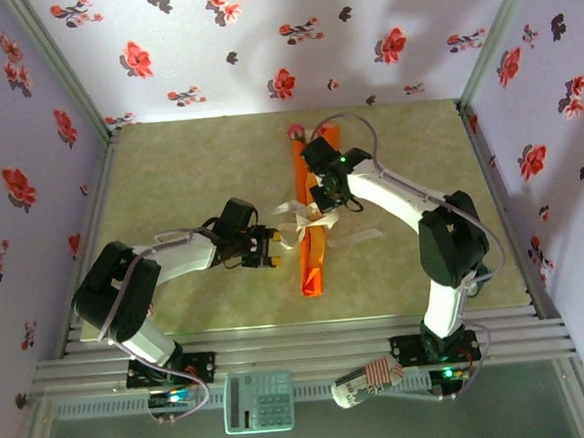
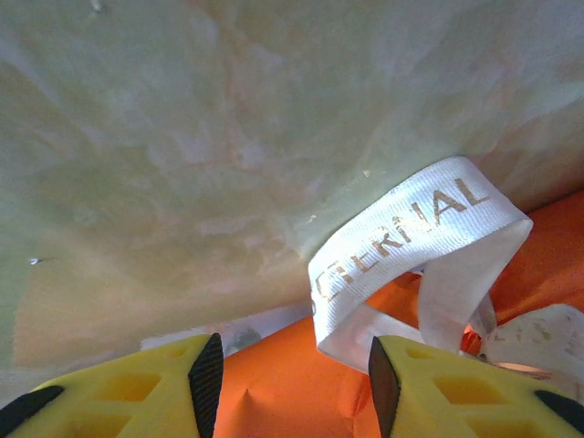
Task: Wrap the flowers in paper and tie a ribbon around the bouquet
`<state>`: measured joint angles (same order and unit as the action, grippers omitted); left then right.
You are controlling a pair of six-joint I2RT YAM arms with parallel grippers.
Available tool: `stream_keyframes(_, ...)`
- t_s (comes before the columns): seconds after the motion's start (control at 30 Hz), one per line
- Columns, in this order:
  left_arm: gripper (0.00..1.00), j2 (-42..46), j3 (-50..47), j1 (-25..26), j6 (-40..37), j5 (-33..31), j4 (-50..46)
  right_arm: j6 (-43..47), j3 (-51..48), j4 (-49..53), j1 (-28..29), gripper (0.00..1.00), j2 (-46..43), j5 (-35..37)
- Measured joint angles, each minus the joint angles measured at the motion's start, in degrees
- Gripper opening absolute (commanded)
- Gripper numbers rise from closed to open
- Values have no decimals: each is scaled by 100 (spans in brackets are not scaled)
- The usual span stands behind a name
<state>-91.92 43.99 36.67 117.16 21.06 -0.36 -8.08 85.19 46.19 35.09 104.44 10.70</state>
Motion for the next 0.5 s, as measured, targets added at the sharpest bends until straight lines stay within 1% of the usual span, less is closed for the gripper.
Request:
stream_keyframes(0.33, 49, -2, 116, 7, 153, -170, 297, -74, -243, -35, -50, 0, -52, -42)
stream_keyframes(0.43, 42, -2, 247, 59, 170, -251, 328, -118, -289, -55, -70, 0, -52, -63)
stream_keyframes(0.5, 40, -20, 332, 140, 199, -291, 337, -149, -310, -92, -96, 0, -55, -90)
